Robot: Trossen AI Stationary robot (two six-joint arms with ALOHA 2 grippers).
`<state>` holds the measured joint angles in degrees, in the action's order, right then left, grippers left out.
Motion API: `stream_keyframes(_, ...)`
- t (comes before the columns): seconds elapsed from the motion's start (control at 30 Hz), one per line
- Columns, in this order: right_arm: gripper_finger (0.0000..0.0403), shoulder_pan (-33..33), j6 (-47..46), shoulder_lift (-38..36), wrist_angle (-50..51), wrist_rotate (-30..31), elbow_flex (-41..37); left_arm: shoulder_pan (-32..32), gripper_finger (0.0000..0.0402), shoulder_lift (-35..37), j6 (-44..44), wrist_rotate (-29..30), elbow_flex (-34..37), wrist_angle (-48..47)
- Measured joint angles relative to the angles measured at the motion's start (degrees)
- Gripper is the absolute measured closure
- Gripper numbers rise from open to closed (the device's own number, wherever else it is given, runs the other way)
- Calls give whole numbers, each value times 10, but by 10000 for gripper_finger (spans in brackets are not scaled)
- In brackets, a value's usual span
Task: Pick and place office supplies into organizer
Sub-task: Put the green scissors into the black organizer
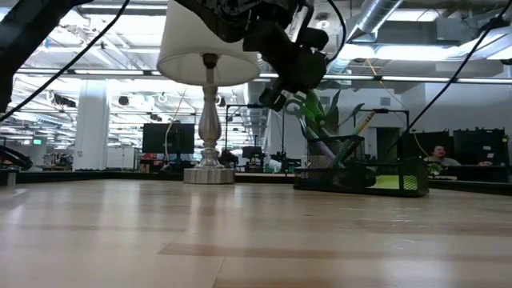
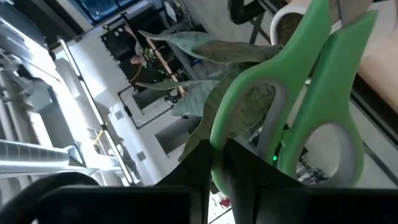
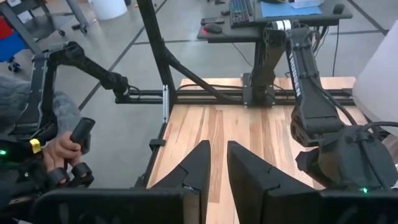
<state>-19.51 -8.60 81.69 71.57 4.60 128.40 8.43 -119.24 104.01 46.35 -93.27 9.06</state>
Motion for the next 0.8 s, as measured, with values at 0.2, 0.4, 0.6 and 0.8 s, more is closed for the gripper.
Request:
stream_keyframes(0.2, 355, 0, 0, 0, 1, 0, 0, 2, 364, 0, -10, -5, 0, -26)
stream_keyframes(0.4, 355, 0, 0, 0, 2, 0, 0, 2, 359, 0, -10, -51, 0, -37)
stream_keyframes(0.6, 355, 9, 0, 0, 13, -2, 0, -6, 358, 0, -38, -98, 0, -33)
stream_keyframes(0.8, 355, 9, 0, 0, 26, -2, 0, -18, 358, 1, -49, -127, 0, -34)
